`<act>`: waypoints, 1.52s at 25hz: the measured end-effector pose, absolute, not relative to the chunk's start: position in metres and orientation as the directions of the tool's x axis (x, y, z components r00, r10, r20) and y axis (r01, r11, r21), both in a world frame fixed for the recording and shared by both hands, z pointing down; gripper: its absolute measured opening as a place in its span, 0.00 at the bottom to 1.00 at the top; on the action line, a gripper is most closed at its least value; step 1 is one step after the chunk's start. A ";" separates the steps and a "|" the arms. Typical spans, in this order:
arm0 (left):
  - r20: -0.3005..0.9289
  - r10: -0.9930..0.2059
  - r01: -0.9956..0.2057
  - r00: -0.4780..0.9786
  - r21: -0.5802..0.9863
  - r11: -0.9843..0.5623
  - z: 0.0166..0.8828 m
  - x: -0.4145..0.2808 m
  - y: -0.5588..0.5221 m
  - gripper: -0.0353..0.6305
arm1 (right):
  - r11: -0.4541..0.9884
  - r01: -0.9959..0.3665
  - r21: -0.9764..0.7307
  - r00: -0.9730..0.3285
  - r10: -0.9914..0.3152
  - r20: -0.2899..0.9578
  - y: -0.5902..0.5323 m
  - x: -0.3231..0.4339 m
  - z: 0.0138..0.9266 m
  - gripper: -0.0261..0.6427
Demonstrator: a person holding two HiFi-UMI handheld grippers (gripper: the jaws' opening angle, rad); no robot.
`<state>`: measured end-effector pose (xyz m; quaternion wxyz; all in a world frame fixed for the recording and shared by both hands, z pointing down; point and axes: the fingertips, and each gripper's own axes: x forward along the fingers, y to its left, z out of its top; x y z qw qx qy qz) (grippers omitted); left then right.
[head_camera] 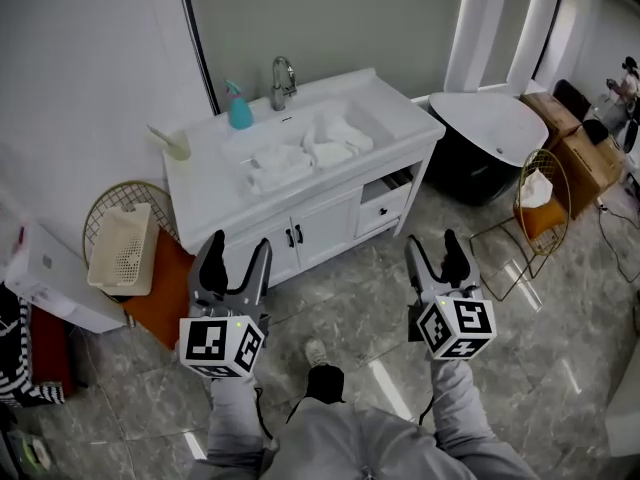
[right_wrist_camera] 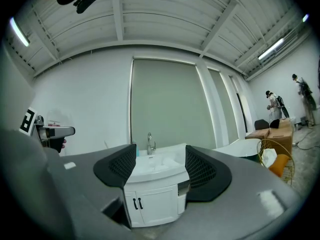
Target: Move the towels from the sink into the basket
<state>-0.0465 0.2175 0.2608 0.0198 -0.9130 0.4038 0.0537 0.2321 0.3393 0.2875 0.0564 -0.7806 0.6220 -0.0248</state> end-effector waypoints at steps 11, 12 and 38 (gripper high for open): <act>-0.114 -0.681 -0.685 0.723 0.007 -0.728 0.266 0.026 0.033 0.55 | -0.258 -0.961 -0.096 0.260 -0.966 -0.007 0.162 0.279 0.289 0.49; -0.116 -0.679 -0.683 0.725 0.011 -0.730 0.267 0.031 0.020 0.55 | -0.257 -0.962 -0.096 0.259 -0.966 -0.009 0.149 0.282 0.289 0.49; 0.597 -0.297 -0.135 0.745 -0.301 -0.944 0.452 0.301 -0.215 0.71 | 0.340 -0.936 0.093 -0.211 -0.752 0.625 -0.162 0.390 0.494 0.65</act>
